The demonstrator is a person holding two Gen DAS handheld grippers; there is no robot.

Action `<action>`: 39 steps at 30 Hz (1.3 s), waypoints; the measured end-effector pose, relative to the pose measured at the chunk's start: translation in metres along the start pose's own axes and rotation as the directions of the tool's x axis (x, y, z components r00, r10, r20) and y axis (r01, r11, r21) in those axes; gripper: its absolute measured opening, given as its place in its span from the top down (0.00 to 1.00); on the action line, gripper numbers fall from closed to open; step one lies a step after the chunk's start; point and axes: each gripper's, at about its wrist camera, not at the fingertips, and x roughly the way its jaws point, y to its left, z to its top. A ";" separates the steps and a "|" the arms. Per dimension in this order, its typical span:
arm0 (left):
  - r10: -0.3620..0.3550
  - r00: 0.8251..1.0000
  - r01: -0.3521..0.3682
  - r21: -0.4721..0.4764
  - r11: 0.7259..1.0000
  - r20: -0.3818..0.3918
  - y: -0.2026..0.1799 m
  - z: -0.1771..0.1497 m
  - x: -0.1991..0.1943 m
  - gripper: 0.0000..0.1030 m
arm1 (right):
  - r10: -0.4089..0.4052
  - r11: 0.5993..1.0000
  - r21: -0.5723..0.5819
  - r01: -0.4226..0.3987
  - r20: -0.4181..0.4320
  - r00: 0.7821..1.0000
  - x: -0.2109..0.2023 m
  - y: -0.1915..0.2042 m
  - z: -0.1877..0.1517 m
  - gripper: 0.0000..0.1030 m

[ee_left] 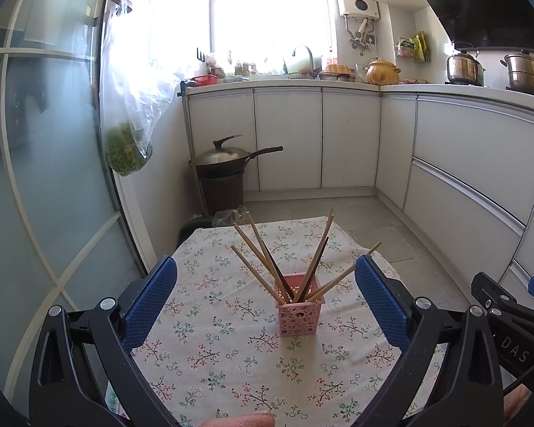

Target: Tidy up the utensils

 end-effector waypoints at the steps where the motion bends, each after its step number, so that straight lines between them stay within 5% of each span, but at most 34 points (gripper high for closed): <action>1: -0.001 1.000 0.001 0.001 1.000 0.000 0.000 0.000 0.000 0.07 | 0.000 1.000 0.000 0.000 -0.001 1.000 0.000 0.000 0.000 0.06; 39: 0.018 1.000 -0.017 0.011 1.000 -0.024 0.001 -0.002 0.007 0.07 | 0.009 1.000 -0.016 -0.010 -0.043 0.999 0.008 0.003 -0.005 0.06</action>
